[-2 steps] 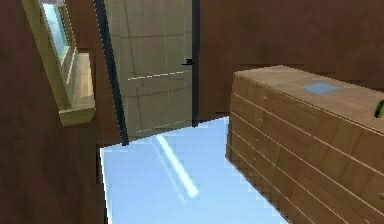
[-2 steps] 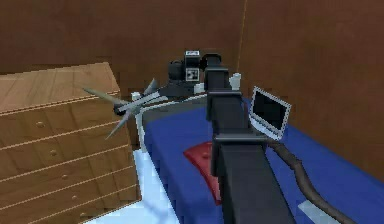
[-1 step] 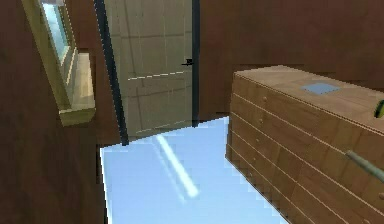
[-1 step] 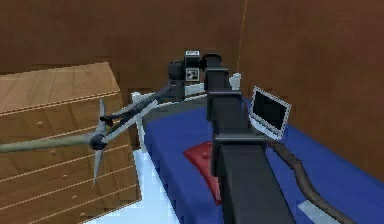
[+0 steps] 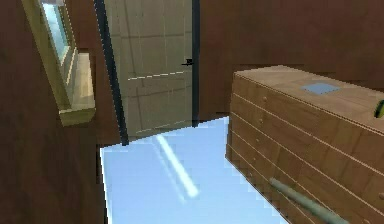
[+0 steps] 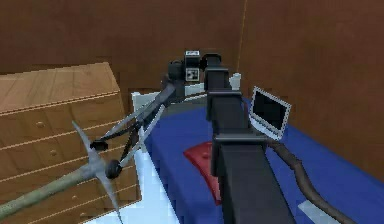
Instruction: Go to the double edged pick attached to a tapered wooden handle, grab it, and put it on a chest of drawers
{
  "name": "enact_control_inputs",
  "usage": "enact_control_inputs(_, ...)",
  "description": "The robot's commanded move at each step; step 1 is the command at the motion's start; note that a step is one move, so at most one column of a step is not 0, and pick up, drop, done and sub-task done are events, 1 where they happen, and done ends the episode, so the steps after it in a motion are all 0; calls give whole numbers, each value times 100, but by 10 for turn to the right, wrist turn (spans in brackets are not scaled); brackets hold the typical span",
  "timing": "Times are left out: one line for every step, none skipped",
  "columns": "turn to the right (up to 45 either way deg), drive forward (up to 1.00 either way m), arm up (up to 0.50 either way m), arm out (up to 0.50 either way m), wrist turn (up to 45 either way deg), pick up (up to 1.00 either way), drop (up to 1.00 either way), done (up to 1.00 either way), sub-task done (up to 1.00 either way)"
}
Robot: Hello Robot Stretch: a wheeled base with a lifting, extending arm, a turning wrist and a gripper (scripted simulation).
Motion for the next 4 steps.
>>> enact_control_inputs(0, 0, 0, -36, 0, 0, 0, 0, 0)
enact_control_inputs(270, 0, 0, 0, 0, 0, 0, 0, 0)
enact_control_inputs(0, 100, 0, 0, 0, 0, 0, 0, 0)
enact_control_inputs(330, 0, 0, 0, 0, 0, 0, 0, 0)
